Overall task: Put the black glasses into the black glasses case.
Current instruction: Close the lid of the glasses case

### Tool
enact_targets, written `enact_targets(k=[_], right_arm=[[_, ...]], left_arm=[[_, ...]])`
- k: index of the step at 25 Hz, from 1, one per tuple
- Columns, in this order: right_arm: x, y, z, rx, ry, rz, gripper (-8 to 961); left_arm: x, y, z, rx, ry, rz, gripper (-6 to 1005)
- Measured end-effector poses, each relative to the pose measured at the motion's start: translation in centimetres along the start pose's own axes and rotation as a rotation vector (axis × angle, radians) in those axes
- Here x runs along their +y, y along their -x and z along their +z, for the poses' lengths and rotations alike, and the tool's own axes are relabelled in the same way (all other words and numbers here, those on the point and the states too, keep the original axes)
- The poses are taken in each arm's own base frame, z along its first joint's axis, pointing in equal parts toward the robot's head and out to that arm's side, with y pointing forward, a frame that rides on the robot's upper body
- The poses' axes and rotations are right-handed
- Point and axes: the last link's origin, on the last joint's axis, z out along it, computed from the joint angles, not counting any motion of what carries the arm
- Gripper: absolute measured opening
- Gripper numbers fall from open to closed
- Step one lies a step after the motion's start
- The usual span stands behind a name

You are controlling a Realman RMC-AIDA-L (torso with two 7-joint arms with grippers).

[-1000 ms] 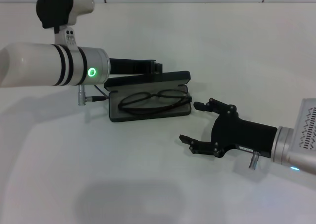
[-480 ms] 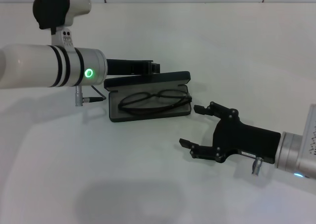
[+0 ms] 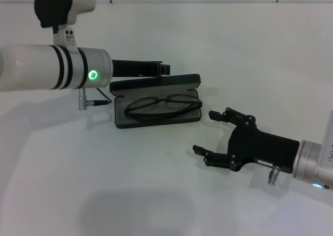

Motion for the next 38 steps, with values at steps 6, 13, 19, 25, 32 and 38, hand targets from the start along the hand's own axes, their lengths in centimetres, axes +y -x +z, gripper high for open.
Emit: enact_targets(k=[6,13,19,25,32,38], right_arm=[[0.2,0.1,0.0,-0.004,0.011,-0.003,844],[0.2,0.1,0.0,-0.005,0.008,-0.005,844],[0.2,-0.1,-0.2,-0.003,0.002,0.001,843],[0.4,-0.2,-0.4,-0.009,0.005,0.007,843],[0.8,-0.2,-0.8,-0.027,0.013,0.016,843],[1.1,-0.3,-0.8,-0.030,0.020,0.019,843]], left_arm=[[-0.1,-0.1,-0.2,0.003,0.005,-0.003,68],[-0.7,-2.3,-4.3,0.053,0.112,0.047,68],[-1.7,-0.6,-9.5,0.088,0.245,0.239,67],[-3.2,2.9,-12.0,0.129,0.282,0.298,67],[-5.1,6.9,-10.0,0.125,0.221,0.241,67],[-6.5,8.0,-8.1,0.102,0.137,0.212,67]])
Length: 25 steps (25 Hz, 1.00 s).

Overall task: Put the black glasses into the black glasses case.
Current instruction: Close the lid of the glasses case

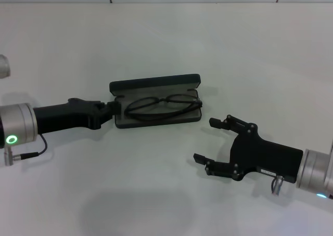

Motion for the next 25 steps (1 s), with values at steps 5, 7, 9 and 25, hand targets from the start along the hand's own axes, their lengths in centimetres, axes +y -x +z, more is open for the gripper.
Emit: enact_targets(k=[5,7,9,25], right_arm=[[0.2,-0.1,-0.1,0.001,0.001,0.003,844],[0.3,-0.1,-0.1,0.001,0.004,0.002,844],[0.3,-0.1,-0.1,0.001,0.006,0.000,844],[0.4,0.0,-0.1,-0.007,0.013,0.002,844]], left_arm=[[-0.6,0.1,0.9,-0.005,-0.040,-0.002,67],[-0.9,0.0,1.2,-0.004,-0.055,-0.001,67],[-1.1,-0.2,1.4,-0.002,-0.069,0.003,67],[-1.7,-1.2,2.0,0.007,-0.106,0.022,65]])
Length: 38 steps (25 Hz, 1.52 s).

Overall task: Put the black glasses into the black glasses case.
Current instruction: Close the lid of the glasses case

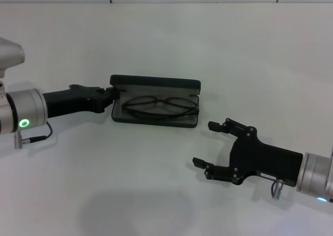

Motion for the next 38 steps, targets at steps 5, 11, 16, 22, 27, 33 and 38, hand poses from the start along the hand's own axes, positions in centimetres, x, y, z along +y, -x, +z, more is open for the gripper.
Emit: enact_targets(k=[5,11,16,22,27,33,38], right_arm=[[0.1,-0.1,-0.2,-0.003,0.001,0.006,844],[0.2,-0.2,-0.5,-0.005,-0.009,0.015,843],[0.2,-0.3,-0.5,-0.002,-0.012,0.016,843],[0.1,-0.3,-0.4,-0.001,-0.018,0.016,844],[0.0,-0.2,-0.4,0.000,-0.018,0.012,844],[0.1,-0.3,-0.4,0.002,-0.019,0.014,844],[0.1,-0.4,-0.4,0.003,-0.018,0.001,844]], left_arm=[[-0.1,-0.9,-2.0,0.028,0.029,0.020,63],[-0.4,-3.8,-4.1,0.071,-0.019,0.003,60],[1.1,-6.9,-3.5,0.039,-0.013,-0.037,58],[3.4,-9.1,-1.1,0.015,-0.016,-0.142,56],[4.6,-9.2,1.5,-0.021,-0.077,-0.172,54],[6.6,-8.8,4.2,-0.067,-0.117,-0.135,54],[7.6,-8.1,5.3,-0.072,-0.130,-0.122,54]])
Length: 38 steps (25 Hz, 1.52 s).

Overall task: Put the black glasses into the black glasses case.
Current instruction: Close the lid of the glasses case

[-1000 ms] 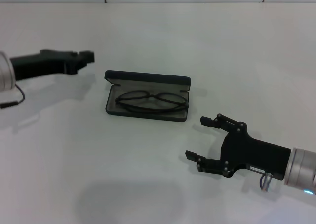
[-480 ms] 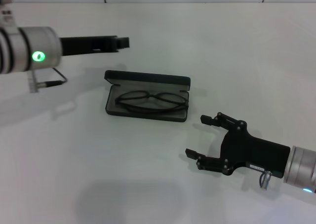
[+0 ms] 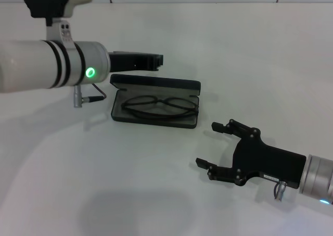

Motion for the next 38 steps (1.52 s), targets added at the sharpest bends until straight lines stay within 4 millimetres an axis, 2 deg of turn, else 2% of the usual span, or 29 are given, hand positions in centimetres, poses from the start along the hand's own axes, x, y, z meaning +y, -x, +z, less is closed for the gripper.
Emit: enact_targets(k=[17,31,38], right_arm=[[0.0,-0.1,-0.1,0.001,-0.004,-0.008,843],[0.0,-0.1,-0.1,0.001,-0.004,-0.008,844],[0.0,-0.1,-0.1,0.001,-0.004,-0.007,843]], left_arm=[[0.8,2.2,0.9,-0.029,-0.040,0.059,53],[0.0,4.6,0.7,-0.049,-0.068,0.055,53],[0.2,4.2,0.4,-0.028,-0.064,0.076,53]])
